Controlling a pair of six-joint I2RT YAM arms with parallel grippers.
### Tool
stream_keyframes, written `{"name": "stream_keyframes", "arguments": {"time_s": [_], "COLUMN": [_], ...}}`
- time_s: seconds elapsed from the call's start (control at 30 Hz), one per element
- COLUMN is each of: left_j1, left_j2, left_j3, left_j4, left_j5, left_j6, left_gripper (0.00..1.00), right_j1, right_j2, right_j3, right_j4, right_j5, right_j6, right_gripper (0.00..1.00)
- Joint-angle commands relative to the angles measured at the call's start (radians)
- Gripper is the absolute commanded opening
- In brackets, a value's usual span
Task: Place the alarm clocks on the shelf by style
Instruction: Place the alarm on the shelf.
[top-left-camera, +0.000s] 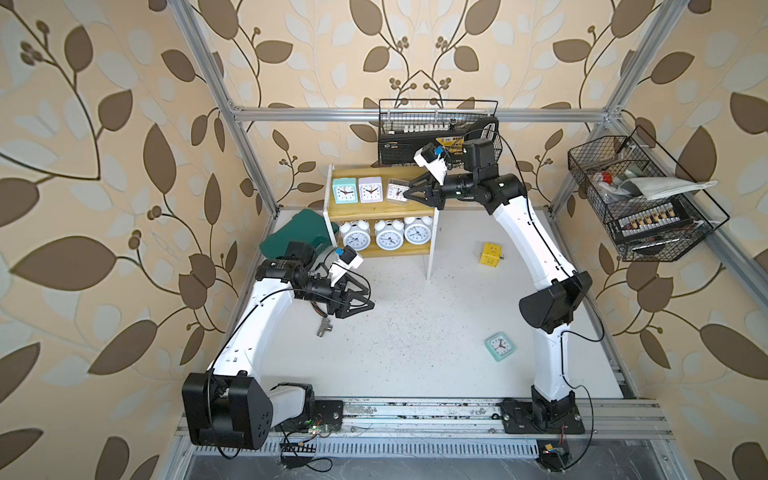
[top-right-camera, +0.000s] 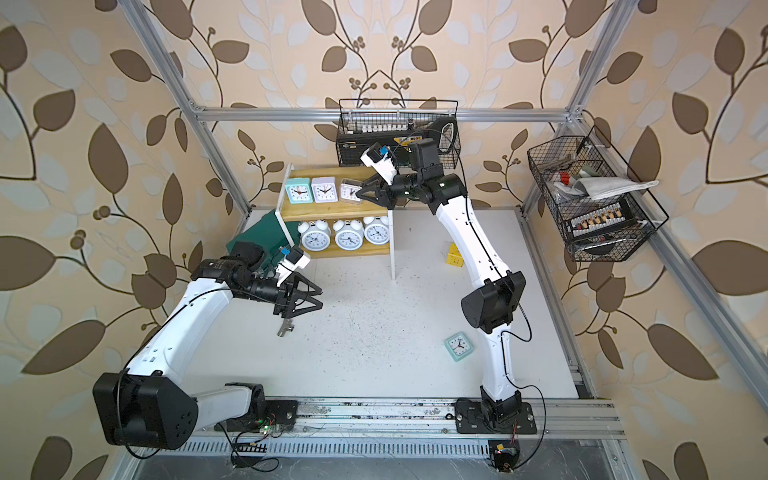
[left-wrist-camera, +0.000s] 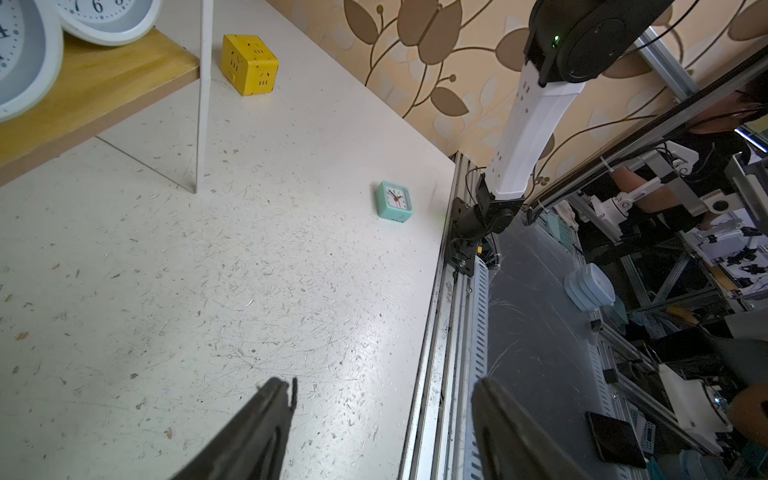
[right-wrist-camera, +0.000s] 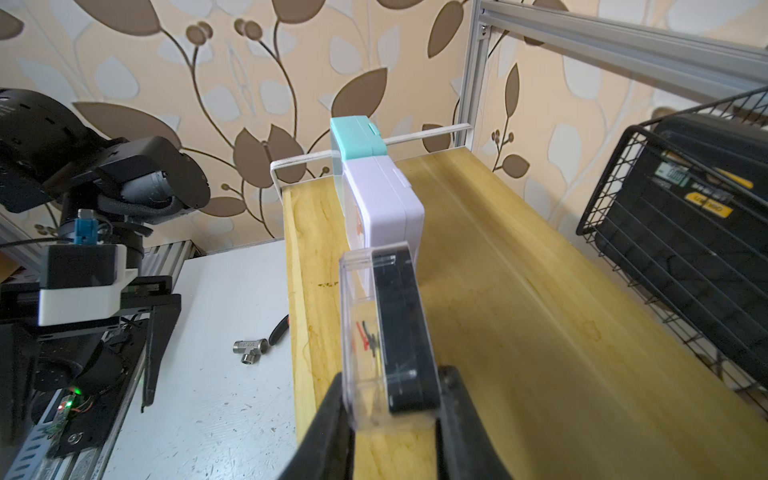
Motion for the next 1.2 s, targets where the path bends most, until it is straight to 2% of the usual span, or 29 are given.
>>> {"name": "stream_keyframes", "arguments": {"time_s": [0.0, 0.3, 0.47, 0.57, 0.7, 0.83, 1.07, 1.17], "left_j1": [0.015, 0.035, 0.045, 0.049, 0.054, 0.055, 0.057, 0.057], "left_j2": [-0.026, -0.029, -0.032, -0.032, -0.032, -0.031, -0.025, -0.024], "left_j3": [-0.011, -0.014, -0.016, -0.017, -0.018, -0.020, -0.018, -0.016], "left_j4": [-0.009, -0.020, -0.025, -0.027, -0.028, -0.031, -0.034, -0.033], "left_j5": [0.040, 0.059, 0.067, 0.069, 0.074, 0.079, 0.084, 0.082], "left_j6": [0.023, 0.038, 0.045, 0.048, 0.051, 0.057, 0.061, 0.056], "left_gripper": [0.72, 0.72, 0.72, 0.72, 0.72, 0.72, 0.72, 0.73], "right_j1": [0.010, 0.023, 0.026, 0.026, 0.025, 0.026, 0.019, 0.013], "right_j2": [0.024, 0.039, 0.039, 0.033, 0.014, -0.030, -0.151, -0.247], "right_j3": [0.037, 0.044, 0.044, 0.043, 0.025, -0.017, -0.145, -0.288], "right_j4": [0.039, 0.055, 0.057, 0.062, 0.076, 0.098, 0.132, 0.201], "right_j5": [0.036, 0.057, 0.051, 0.054, 0.072, 0.099, 0.197, 0.287], "right_j6": [0.015, 0.020, 0.018, 0.021, 0.036, 0.058, 0.157, 0.231], "right_gripper": [0.22, 0.25, 0.31, 0.40, 0.60, 0.70, 0.79, 0.79]}}
